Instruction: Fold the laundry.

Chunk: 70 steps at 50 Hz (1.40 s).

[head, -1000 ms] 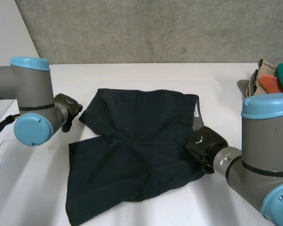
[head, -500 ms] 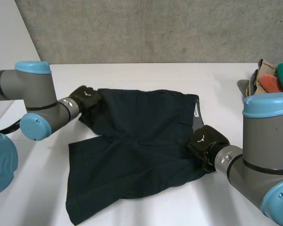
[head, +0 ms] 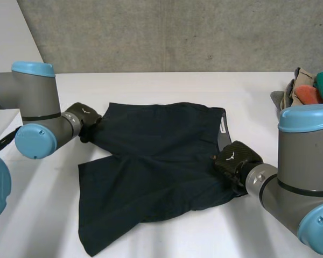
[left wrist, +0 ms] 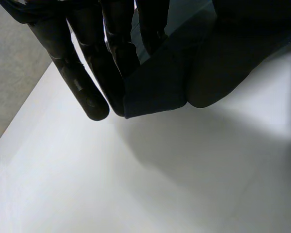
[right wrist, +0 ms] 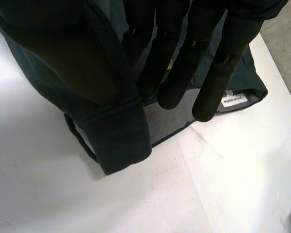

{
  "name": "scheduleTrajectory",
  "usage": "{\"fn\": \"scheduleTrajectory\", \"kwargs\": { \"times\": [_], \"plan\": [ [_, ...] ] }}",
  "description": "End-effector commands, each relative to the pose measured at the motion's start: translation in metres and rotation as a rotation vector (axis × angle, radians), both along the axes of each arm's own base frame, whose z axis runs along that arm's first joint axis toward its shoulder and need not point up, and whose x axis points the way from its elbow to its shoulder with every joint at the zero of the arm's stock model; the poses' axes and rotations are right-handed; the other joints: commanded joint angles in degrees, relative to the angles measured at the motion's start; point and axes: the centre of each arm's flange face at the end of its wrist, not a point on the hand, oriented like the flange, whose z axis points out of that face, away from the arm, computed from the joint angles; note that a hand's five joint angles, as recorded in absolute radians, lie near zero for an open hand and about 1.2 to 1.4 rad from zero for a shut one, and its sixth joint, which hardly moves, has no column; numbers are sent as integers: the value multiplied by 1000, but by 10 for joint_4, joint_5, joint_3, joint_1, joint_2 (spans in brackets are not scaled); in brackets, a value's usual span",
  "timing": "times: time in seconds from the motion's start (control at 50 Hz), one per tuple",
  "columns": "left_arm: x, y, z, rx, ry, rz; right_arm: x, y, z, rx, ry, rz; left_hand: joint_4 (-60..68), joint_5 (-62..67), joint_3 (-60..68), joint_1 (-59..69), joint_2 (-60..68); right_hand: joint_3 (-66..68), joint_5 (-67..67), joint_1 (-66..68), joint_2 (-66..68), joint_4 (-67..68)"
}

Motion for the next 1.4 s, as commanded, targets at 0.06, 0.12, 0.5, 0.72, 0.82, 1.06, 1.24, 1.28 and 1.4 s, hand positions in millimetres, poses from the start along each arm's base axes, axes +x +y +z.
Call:
{"fn": "scheduleTrajectory", "kwargs": {
  "times": [0.06,0.12,0.5,0.72,0.82,1.06,1.24,1.28,1.4],
  "plan": [
    [6,5,-1,10,-37,56,3,5,0,8,-13,2,-240,-216,-232,-220,-238,118,115,155,121,113],
    [9,6,12,-11,-29,76,4,6,2,12,-31,-2,-408,-385,-400,-389,-406,118,115,155,121,113],
    [32,116,65,188,309,83,28,-9,15,16,-253,-98,-401,-378,-394,-382,-399,118,115,155,121,113],
    [48,192,31,401,302,27,31,-26,11,12,-346,-206,-393,-370,-385,-374,-391,118,115,155,121,113],
    [49,206,17,425,277,3,31,-31,13,-3,-387,-237,-393,-370,-385,-374,-391,118,115,155,121,113],
    [33,212,-1,465,284,-48,26,-34,16,-18,-402,-287,-259,-236,-251,-240,-257,118,115,155,121,113],
    [28,211,3,425,304,-67,21,-16,21,14,-332,-241,113,136,121,132,115,118,115,155,121,113],
    [28,210,5,413,300,-72,17,-6,22,24,-261,-189,113,136,121,132,115,118,115,155,121,113],
    [29,221,14,400,211,-159,-22,66,12,167,196,143,113,136,121,132,115,118,115,155,121,113]
  ]
}}
